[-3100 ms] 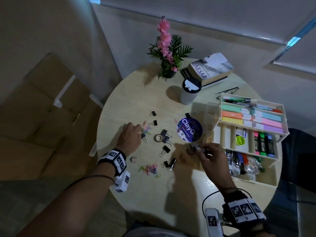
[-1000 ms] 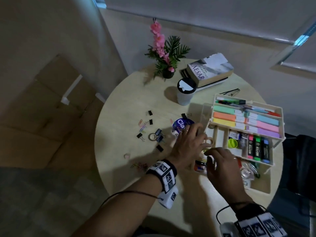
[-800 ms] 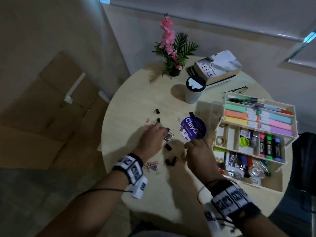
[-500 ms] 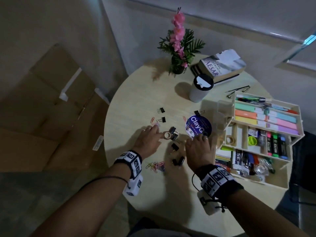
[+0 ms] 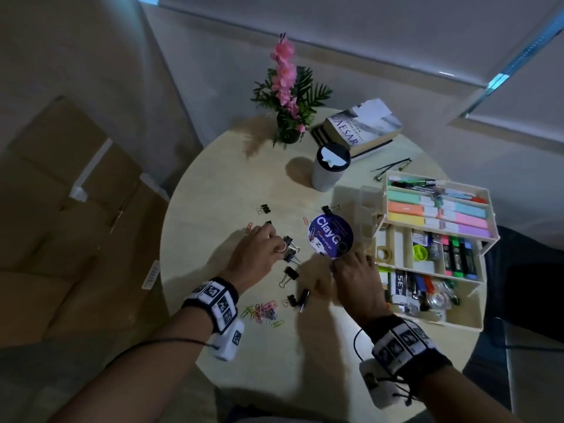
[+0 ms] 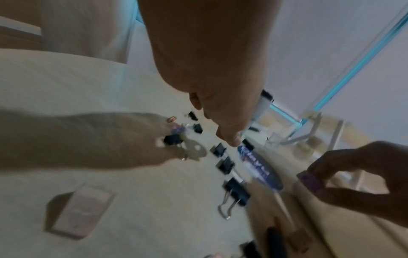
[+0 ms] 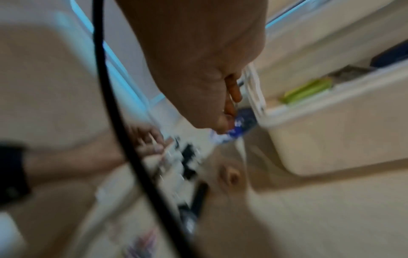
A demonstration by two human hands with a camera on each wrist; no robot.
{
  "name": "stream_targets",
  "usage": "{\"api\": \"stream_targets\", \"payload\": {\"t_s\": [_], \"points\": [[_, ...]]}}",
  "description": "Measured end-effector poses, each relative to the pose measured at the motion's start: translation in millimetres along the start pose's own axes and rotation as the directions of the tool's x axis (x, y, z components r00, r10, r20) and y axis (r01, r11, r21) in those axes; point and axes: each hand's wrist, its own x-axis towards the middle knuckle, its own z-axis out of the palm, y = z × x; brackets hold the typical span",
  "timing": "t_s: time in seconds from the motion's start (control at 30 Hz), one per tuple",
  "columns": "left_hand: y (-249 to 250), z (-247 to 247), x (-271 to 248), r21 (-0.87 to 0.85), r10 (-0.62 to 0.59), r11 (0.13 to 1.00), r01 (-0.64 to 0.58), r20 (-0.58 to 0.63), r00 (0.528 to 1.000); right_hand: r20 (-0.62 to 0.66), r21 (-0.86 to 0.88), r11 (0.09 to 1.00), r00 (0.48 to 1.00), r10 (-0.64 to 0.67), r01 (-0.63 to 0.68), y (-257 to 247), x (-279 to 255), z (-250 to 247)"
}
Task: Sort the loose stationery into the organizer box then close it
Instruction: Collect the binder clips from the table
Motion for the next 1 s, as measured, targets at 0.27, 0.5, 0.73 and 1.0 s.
{"api": "stream_targets", "payload": {"t_s": [0.27, 0.5, 0.73, 1.0], "points": [[93, -2, 16, -0.247, 0.127, 0.956, -0.157, -0.135, 0.983, -0.365, 0.256, 0.953, 0.896, 0.252, -0.164, 100, -13, -12], [172, 18, 32, -0.213, 0.151, 0.959, -0.188, -0.18, 0.972, -0.401, 0.366, 0.931, 0.903, 0.156, 0.002, 121, -5, -1], [214, 39, 52, -0.007, 0.156, 0.988, -0.157, -0.098, 0.983, -0.385, 0.451, 0.892, 0.906, 0.177, 0.018, 134, -8, 1], [221, 53, 55, 0.24, 0.155, 0.96, -0.141, -0.04, 0.987, -0.372, 0.479, 0.859, 0.928, 0.012, 0.181, 160, -18, -2]]}}
